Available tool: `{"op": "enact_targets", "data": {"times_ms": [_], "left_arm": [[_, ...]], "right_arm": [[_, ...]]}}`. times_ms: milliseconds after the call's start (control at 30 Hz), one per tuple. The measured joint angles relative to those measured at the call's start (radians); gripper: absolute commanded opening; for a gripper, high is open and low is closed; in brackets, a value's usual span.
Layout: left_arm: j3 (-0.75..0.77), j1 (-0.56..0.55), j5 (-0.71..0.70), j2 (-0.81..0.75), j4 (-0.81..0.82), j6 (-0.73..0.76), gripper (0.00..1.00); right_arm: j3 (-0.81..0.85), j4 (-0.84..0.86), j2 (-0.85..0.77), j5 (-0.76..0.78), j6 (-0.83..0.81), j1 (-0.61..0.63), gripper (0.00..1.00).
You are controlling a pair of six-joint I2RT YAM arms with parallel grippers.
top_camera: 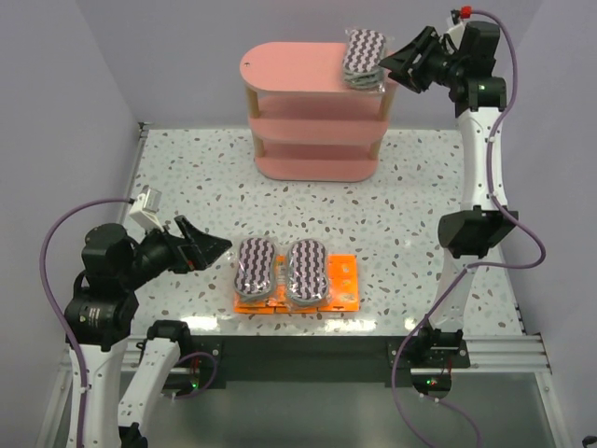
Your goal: Place and organize the cleaning sponges onto the shelf
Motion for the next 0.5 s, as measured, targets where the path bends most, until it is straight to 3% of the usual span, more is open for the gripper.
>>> {"op": "enact_targets", "data": {"times_ms": [133,233,367,500], "left_arm": [[-0.003,0.000,0.000,0.000,0.000,0.000,1.00],[-0.003,0.000,0.000,-0.001,0.000,-0.001,1.00],[-0.003,0.000,0.000,-0.006,0.000,-0.002,1.00],[-0.007,0.000,-0.021,-0.010,-0.002,-0.002,1.00]], "right_arm": [[0.000,0.026,0.000,0.002,0.019,-0.014,0.71],[-0.001,0.061,-0.006,0.016,0.043,-0.029,0.75],[-0.060,0.070,-0.071,0.038,0.052,-0.055,0.75],[-0.231,0.023,-0.258,0.050,0.000,-0.064,0.76]]}}
